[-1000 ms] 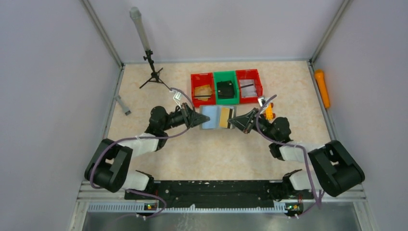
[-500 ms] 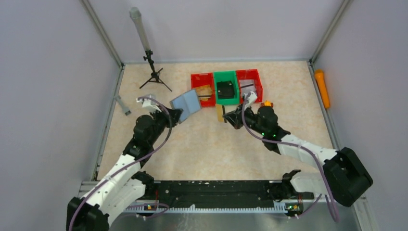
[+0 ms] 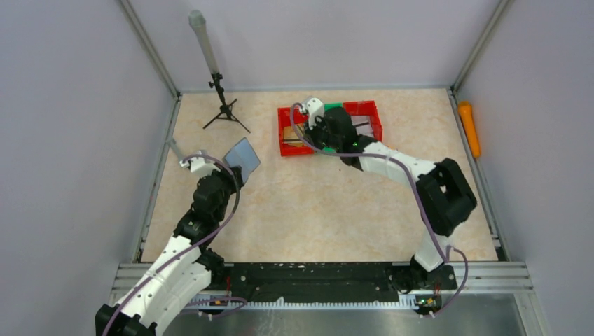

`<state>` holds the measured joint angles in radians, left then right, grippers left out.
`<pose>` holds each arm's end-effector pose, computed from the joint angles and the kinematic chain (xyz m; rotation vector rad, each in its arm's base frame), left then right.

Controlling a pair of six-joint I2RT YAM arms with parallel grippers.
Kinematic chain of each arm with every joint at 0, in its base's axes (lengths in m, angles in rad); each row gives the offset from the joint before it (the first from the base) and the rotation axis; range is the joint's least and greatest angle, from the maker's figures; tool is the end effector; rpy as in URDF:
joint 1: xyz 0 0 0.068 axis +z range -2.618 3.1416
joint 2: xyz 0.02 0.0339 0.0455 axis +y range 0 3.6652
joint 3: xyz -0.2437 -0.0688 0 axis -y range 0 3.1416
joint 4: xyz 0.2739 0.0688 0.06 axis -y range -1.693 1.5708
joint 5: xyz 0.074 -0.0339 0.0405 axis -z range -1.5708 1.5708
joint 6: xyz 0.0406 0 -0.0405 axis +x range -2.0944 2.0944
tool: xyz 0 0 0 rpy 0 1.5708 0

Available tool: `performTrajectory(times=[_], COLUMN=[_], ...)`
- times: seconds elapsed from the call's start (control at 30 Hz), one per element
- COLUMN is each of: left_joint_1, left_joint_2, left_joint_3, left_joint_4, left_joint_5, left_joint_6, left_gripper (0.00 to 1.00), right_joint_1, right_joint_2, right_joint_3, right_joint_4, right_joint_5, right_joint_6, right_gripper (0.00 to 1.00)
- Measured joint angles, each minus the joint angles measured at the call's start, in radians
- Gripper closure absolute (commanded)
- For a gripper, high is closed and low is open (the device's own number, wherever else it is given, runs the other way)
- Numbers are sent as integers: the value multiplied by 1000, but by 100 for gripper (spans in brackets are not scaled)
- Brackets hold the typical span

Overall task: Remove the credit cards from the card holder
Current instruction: Place the credit card in the storage box.

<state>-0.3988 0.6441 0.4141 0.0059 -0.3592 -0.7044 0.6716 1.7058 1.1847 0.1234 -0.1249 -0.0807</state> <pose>0.2034 -0.0702 0.2309 -0.5276 1.7260 -0.4705 0.3300 0.2688 0.2264 -0.8114 1.8284 0.5063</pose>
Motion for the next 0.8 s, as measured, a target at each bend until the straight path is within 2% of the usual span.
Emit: performTrajectory(times=[0.2,0.37,0.8], left_joint_1=[0,0,0], left_joint_2=[2,2,31], left_joint_3=[0,0,0], left_joint_4=[-29,-33,-33], left_joint_5=[-41,-53,-49], left_joint_6=[-5,-8,-8], left_gripper=[100,100,100], right_joint_1=[3,13,108], right_joint_2=[198,308,427], right_joint_3=[279,418,448], right_joint_4=[-132,-193,-90], right_joint_5=[115,223,357], right_joint_6=[-108,-200,-608], right_gripper=[100,100,100])
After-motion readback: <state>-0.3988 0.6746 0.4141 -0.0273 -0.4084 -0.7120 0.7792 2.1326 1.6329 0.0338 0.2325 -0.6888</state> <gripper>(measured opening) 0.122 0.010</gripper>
